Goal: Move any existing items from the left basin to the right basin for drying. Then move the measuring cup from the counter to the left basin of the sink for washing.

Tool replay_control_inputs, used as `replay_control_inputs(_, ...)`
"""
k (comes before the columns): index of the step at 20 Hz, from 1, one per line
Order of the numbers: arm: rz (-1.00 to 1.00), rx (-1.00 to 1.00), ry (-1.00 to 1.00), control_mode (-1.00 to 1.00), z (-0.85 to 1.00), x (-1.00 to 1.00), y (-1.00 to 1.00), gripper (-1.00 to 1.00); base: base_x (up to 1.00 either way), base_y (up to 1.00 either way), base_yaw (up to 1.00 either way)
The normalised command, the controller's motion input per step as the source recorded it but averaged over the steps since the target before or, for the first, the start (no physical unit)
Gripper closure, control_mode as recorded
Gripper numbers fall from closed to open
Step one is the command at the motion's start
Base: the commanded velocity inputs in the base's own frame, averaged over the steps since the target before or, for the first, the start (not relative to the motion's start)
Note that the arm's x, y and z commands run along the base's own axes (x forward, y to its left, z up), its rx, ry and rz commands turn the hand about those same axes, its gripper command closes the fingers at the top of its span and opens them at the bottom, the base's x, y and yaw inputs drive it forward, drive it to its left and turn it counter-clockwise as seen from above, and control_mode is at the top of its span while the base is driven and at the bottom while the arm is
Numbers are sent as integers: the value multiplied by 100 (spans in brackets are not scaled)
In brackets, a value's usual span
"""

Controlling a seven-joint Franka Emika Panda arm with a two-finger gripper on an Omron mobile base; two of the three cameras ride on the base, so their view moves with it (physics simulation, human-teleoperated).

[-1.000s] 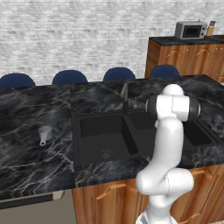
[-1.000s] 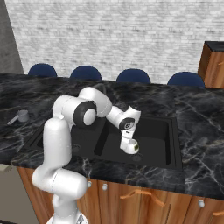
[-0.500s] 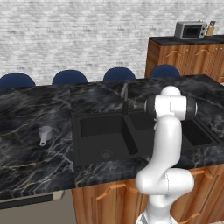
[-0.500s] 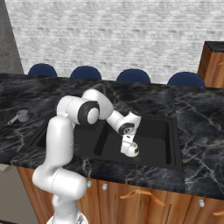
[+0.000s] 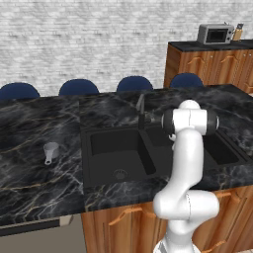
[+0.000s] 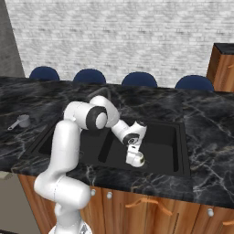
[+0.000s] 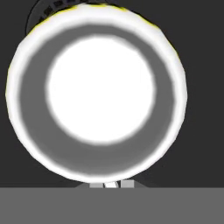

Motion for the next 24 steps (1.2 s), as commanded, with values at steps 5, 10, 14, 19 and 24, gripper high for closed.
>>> replay_control_inputs(5,1,2,0,-100,-11,12,0,100,0,0,0)
replay_control_inputs(10,3,1,0,-100,-18,17,0,100,0,0,0)
replay_control_inputs(14,4,2,0,-100,-20,17,0,100,0,0,0)
replay_control_inputs(19,3,3,-1,-100,-3,8,-1,-100,0,0,0)
replay_control_inputs(24,0,3,-2,-100,22,0,0,-100,0,0,0)
